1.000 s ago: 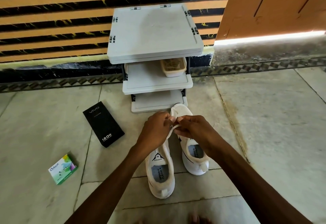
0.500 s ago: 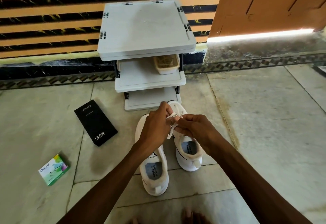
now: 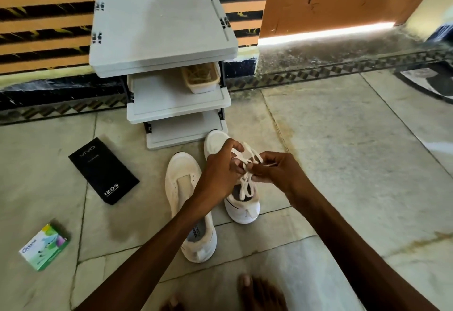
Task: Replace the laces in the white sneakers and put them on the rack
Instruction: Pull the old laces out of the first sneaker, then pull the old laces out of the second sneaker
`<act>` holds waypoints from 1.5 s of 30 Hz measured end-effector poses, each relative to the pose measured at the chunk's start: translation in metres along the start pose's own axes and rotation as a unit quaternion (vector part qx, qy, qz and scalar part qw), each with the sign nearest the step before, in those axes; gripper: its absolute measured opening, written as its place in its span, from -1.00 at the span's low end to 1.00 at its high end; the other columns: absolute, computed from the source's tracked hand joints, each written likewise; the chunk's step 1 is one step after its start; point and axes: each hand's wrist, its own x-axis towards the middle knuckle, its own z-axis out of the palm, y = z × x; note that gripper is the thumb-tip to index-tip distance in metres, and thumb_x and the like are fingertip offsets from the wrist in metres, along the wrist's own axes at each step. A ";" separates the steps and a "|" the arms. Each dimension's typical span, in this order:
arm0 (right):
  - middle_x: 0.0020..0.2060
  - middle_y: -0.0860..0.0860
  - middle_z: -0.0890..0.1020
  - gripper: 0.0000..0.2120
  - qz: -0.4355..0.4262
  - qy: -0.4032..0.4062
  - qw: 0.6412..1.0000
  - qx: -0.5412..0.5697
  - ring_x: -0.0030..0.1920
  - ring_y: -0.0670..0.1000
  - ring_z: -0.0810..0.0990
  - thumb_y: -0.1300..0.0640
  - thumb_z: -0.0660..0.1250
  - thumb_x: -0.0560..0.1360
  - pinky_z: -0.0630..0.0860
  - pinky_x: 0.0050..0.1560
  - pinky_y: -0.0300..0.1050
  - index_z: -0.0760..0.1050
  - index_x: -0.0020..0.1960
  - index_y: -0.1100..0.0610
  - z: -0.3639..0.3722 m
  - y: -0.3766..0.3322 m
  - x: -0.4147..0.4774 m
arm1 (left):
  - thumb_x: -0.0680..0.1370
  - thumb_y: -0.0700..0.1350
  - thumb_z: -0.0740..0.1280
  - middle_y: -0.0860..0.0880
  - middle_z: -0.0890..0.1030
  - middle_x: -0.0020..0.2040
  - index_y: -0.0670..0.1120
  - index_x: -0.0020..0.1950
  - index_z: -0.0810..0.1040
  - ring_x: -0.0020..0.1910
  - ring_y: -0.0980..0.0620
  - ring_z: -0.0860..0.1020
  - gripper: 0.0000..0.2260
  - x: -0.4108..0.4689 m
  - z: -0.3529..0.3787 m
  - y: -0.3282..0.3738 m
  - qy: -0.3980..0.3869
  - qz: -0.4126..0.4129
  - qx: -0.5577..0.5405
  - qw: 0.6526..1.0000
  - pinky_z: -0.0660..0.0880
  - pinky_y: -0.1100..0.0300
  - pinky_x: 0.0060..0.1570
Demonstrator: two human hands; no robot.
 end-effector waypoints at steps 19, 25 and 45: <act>0.13 0.17 0.60 -0.53 0.073 0.119 0.867 -0.479 0.11 0.19 0.56 0.06 0.41 0.49 0.41 -0.05 -0.10 0.41 0.35 0.14 -0.108 0.056 0.004 | 0.63 -0.20 0.25 0.06 0.69 -0.09 0.00 0.03 0.61 -0.03 0.12 0.63 -0.83 -0.015 0.015 -0.028 -0.146 0.042 -0.042 0.987 0.52 0.22 0.06; 0.09 0.09 0.64 -0.67 -0.051 0.182 0.856 -0.482 0.04 0.10 0.61 0.09 0.38 0.52 0.48 0.00 -0.06 0.50 0.26 0.15 -0.090 0.037 -0.003 | 0.62 -0.24 0.25 0.15 0.69 -0.13 0.04 -0.04 0.61 -0.04 0.21 0.63 -0.78 -0.022 -0.002 -0.033 -0.048 0.035 -0.071 0.996 0.50 0.29 0.05; 0.50 0.08 0.22 -0.25 -0.158 0.022 0.795 -0.586 0.45 0.25 0.19 -0.15 0.40 0.40 0.30 0.29 0.26 0.20 0.51 -0.03 0.073 0.044 0.012 | 0.41 0.22 0.42 0.01 -0.03 0.56 0.20 0.50 0.15 0.51 -0.09 0.08 -0.26 -0.097 -0.004 -0.094 0.068 -0.145 0.223 0.962 0.35 -0.04 0.34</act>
